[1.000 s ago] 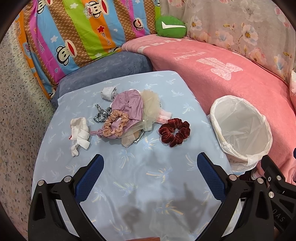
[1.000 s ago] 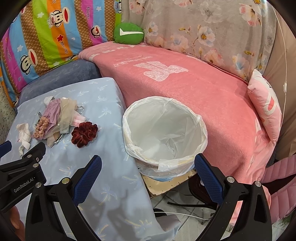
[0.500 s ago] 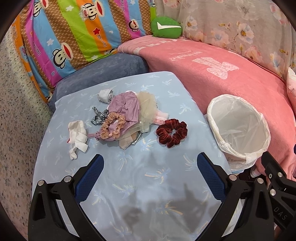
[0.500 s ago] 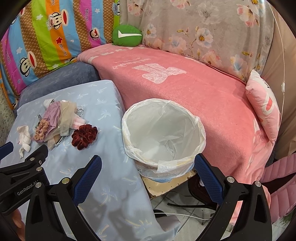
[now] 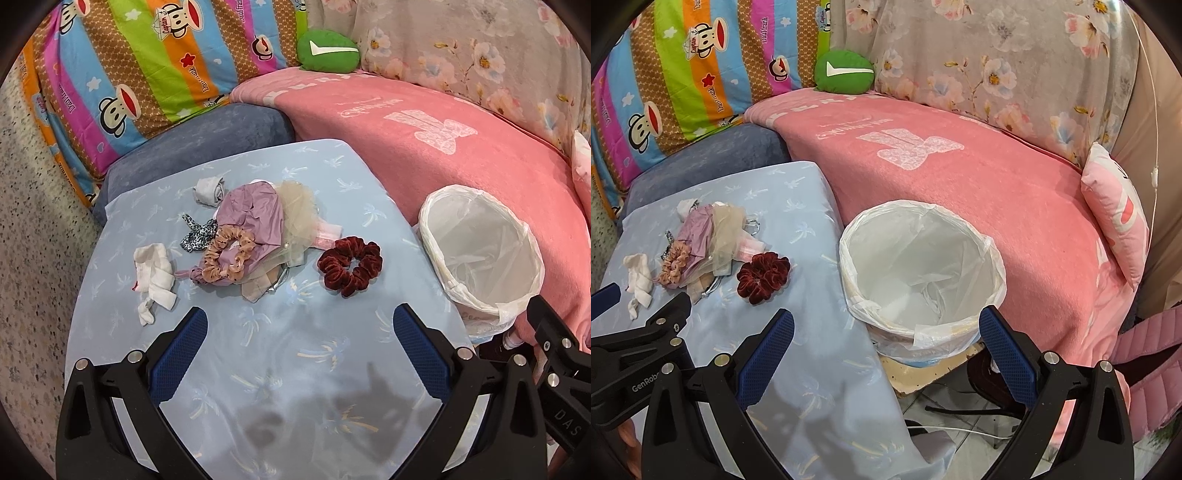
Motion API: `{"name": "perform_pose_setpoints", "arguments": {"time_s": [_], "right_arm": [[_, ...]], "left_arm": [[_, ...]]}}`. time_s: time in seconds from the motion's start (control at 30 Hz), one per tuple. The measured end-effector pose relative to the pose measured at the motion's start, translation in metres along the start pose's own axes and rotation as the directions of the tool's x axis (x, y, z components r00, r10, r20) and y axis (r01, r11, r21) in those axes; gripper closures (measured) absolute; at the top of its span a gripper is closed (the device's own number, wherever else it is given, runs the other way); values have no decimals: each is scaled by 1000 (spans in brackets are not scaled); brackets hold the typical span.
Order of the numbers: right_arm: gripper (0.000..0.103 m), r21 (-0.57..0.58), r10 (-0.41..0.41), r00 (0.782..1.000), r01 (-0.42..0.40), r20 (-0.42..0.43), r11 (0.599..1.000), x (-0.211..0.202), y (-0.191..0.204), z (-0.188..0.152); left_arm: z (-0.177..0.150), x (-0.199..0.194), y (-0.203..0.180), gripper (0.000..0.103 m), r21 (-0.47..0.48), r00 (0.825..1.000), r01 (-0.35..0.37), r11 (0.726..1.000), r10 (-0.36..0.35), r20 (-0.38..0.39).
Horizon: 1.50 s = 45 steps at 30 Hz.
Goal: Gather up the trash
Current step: 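Reach the left tool to the white sock and close on it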
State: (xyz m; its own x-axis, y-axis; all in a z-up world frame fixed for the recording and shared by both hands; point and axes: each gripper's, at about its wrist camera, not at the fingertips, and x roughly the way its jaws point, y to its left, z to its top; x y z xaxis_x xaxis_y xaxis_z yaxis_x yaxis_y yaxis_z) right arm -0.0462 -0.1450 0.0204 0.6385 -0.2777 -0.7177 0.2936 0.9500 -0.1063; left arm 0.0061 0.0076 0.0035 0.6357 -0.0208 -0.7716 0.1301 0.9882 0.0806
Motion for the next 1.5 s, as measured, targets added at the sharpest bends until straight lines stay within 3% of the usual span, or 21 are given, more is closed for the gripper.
{"name": "perform_pose_setpoints", "arguments": {"time_s": [0.27,0.7,1.0,1.17,1.33,1.43,1.5], "right_arm": [[6,23,30,999,-30,10,999,8,19,10],[6,54,134,991,-134,3,990,51,74,17],[6,-6,220,976,-220,-9,976,73,136,29],[6,-52,257,966,-258,-20,965,81,176,35],[9,-67,294,955,-296,-47,953,90,210,36],[18,-76,316,946,-321,-72,944,96,230,35],[27,-83,325,941,-332,-89,939,102,241,31]], "left_arm": [[4,15,26,7,-31,1000,-25,999,25,4],[4,80,123,7,-111,994,-108,988,108,-12],[-5,122,180,7,-190,994,-102,976,95,-47],[-7,146,201,7,-246,990,-66,967,33,-134],[-14,151,211,7,-321,990,-38,946,-8,-143],[-16,153,213,9,-342,990,-27,939,-23,-142],[-18,154,216,17,-355,990,-9,935,-41,-134]]}}
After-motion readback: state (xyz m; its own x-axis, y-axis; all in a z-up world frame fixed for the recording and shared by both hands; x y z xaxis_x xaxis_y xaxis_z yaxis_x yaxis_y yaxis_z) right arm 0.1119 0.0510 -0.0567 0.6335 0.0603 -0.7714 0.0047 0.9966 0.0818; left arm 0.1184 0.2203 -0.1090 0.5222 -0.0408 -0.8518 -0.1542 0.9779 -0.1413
